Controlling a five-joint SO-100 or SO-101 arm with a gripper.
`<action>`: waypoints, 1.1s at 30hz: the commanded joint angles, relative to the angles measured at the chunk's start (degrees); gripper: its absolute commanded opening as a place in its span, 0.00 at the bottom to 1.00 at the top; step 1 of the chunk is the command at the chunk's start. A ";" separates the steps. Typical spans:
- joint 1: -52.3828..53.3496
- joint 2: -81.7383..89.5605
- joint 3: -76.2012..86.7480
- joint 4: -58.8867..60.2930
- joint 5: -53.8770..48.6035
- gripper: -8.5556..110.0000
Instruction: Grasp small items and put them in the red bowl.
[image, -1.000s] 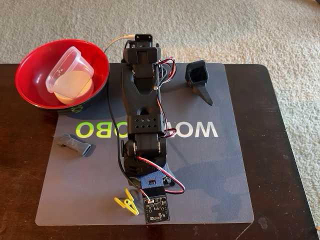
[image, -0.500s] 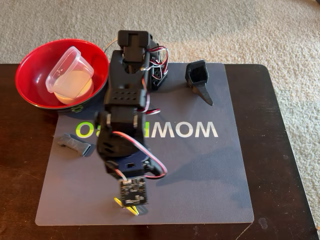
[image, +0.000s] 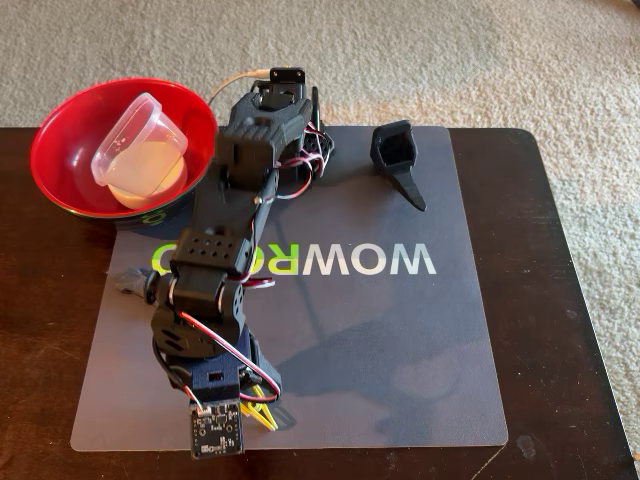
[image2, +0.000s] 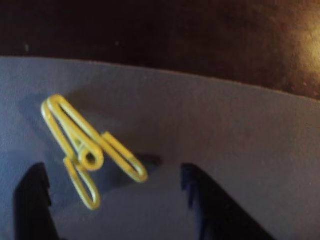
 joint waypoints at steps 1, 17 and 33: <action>-0.97 -1.49 -7.03 0.18 0.44 0.35; 1.67 -14.41 -24.52 6.06 -3.87 0.13; 16.70 36.47 14.06 7.12 -53.00 0.07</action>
